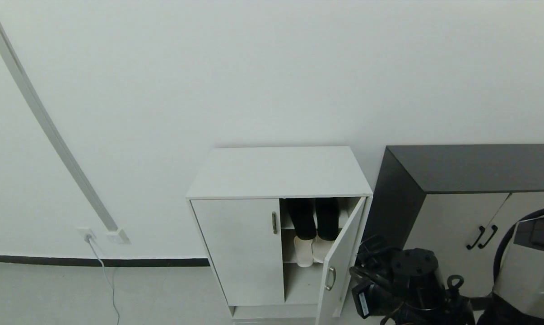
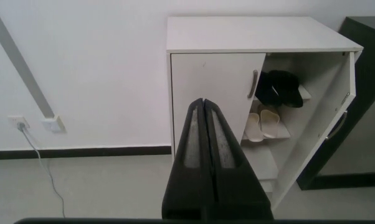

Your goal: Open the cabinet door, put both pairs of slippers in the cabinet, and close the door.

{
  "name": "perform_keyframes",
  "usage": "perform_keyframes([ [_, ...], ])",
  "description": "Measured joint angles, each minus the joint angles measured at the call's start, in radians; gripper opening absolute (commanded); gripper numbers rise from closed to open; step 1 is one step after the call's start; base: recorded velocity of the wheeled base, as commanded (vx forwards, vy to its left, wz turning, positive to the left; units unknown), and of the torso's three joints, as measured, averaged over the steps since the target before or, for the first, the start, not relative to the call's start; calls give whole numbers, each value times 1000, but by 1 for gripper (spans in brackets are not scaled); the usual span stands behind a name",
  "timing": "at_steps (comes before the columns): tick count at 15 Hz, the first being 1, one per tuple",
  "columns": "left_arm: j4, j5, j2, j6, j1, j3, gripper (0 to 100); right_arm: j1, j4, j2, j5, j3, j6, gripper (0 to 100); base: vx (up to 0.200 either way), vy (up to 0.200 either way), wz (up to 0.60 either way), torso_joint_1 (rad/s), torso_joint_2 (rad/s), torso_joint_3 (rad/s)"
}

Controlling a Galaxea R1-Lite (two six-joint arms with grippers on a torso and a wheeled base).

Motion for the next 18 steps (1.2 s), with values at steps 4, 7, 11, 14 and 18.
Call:
perform_keyframes([
  [4, 0, 0, 0, 0, 0, 0, 0, 0, -43, 109, 3, -53, 2, 0, 0, 0, 0, 0, 0, 0],
  [7, 0, 0, 0, 0, 0, 0, 0, -11, -38, 171, 3, -121, 1, 0, 0, 0, 0, 0, 0, 0],
  [11, 0, 0, 0, 0, 0, 0, 0, -40, -37, 249, 4, -242, 1, 0, 0, 0, 0, 0, 0, 0],
  [14, 0, 0, 0, -1, 0, 0, 0, -53, -30, 304, 4, -331, 1, 0, 0, 0, 0, 0, 0, 0],
  [18, 0, 4, 0, -3, 0, 0, 0, -63, -25, 359, 5, -451, 1, 0, 0, 0, 0, 0, 0, 0],
])
